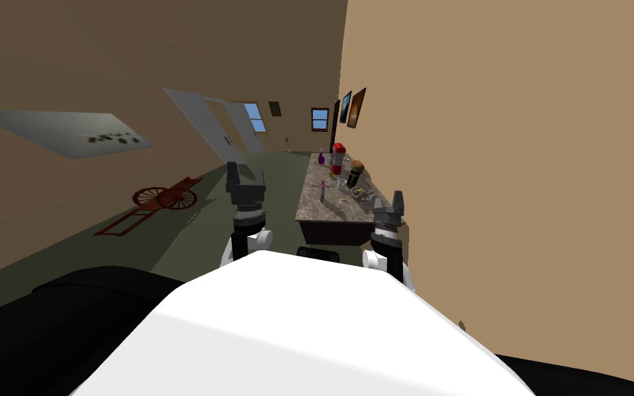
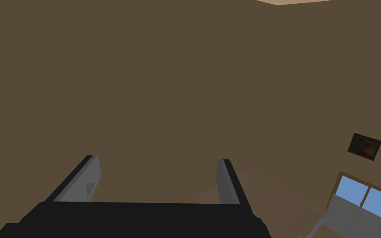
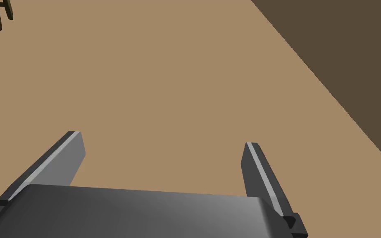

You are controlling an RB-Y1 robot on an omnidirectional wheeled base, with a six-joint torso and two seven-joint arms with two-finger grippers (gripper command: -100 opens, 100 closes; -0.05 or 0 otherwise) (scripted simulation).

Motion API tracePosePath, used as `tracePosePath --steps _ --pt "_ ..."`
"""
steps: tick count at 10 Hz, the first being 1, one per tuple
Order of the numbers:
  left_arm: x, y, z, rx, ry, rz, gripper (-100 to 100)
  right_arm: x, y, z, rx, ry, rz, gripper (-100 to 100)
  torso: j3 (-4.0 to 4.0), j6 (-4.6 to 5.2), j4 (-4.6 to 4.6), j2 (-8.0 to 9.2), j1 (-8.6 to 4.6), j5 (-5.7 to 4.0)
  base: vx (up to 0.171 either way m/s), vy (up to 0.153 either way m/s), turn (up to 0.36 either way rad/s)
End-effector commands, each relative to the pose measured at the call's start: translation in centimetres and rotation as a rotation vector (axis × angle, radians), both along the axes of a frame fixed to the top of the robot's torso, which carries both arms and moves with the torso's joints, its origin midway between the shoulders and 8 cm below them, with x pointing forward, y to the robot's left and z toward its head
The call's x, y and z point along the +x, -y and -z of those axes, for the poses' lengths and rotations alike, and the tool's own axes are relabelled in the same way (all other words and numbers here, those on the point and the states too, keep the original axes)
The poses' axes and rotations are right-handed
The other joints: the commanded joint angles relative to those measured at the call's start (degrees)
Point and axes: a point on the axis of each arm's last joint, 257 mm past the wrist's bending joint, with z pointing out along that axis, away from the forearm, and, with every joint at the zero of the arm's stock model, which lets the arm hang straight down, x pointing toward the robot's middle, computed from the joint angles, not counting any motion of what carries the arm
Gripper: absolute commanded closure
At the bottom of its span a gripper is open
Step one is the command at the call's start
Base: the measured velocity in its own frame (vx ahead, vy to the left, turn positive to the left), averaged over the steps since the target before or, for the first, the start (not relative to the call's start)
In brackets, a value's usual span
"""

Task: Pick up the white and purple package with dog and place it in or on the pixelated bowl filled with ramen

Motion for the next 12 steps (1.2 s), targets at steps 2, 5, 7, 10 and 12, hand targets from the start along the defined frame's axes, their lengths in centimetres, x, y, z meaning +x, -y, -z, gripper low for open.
tracePosePath --steps 2,5,7,10,12 --pt "0.0 0.0 0.0 0.0 0.0 0.0 0 0.4 -0.7 0.5 -0.068 -0.012 -0.023 -100 0.01 0.0 0.0 0.01 0.0 0.0 -0.007 0.006 0.0" --pt "0.0 0.0 0.0 0.0 0.0 0.0 0 1.2 -1.7 1.5 -0.175 -0.024 -0.042 -100 0.05 0.0 0.02 0.1 0.06 0.01 -0.029 0.021 -0.001" --pt "0.0 0.0 0.0 0.0 0.0 0.0 0 1.9 -2.2 2.4 -0.253 -0.029 -0.043 -100 0.08 0.0 0.03 0.13 0.09 0.02 -0.04 0.033 0.001" --pt "0.0 0.0 0.0 0.0 0.0 0.0 0 3.3 -3.0 3.9 -0.376 -0.033 -0.031 -100 0.08 0.0 0.03 0.15 0.14 0.03 -0.043 0.043 0.006" --pt "0.0 0.0 0.0 0.0 0.0 0.0 0 4.4 -3.3 5.1 -0.463 -0.035 -0.013 -100 0.09 0.0 0.03 0.15 0.22 0.05 -0.039 0.064 0.011"
